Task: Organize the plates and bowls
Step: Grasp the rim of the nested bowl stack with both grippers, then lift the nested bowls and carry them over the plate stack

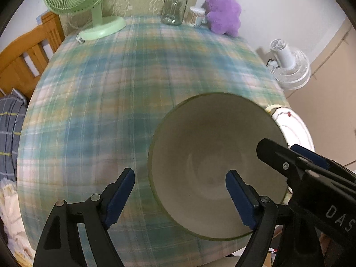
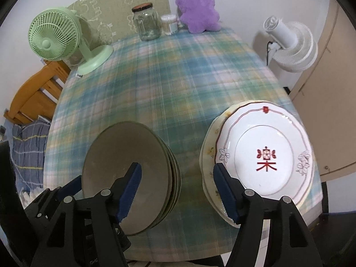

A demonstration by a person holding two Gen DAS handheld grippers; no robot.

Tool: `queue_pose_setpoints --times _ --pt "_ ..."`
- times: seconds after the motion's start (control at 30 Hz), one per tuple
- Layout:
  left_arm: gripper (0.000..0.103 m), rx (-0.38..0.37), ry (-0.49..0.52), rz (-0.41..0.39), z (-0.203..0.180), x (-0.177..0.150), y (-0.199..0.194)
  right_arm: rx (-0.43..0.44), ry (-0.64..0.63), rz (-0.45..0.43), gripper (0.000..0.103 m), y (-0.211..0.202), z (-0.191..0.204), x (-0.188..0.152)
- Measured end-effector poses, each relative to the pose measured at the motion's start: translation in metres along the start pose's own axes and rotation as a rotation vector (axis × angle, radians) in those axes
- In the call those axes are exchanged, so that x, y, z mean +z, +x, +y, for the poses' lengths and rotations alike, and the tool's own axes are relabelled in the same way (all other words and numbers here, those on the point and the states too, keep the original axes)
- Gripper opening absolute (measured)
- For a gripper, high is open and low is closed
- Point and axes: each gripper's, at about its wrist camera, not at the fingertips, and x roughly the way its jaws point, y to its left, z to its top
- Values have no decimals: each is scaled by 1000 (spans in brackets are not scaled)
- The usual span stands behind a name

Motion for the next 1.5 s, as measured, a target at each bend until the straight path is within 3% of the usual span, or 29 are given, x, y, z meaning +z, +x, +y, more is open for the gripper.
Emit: queue_pose_setpoints --times 0.23,0.33,0.63,1.1,1.17,1.23,1.5 --pt "85 51 -53 28 3 -1 9 84 19 81 70 29 -10 7" --pt "85 63 -72 31 3 -1 11 109 2 130 55 41 -11 8" --pt "85 76 -108 43 1 0 16 155 -27 206 47 61 -12 9" --pt "82 -41 -143 64 11 3 27 155 -38 231 47 65 -10 12" --pt "67 -37 -147 77 10 3 29 157 -39 230 47 65 -11 12" --pt "64 -50 -126 72 8 4 28 157 -56 223 47 65 -9 11" --pt "65 -105 -85 84 14 12 33 168 -33 228 47 68 -7 14"
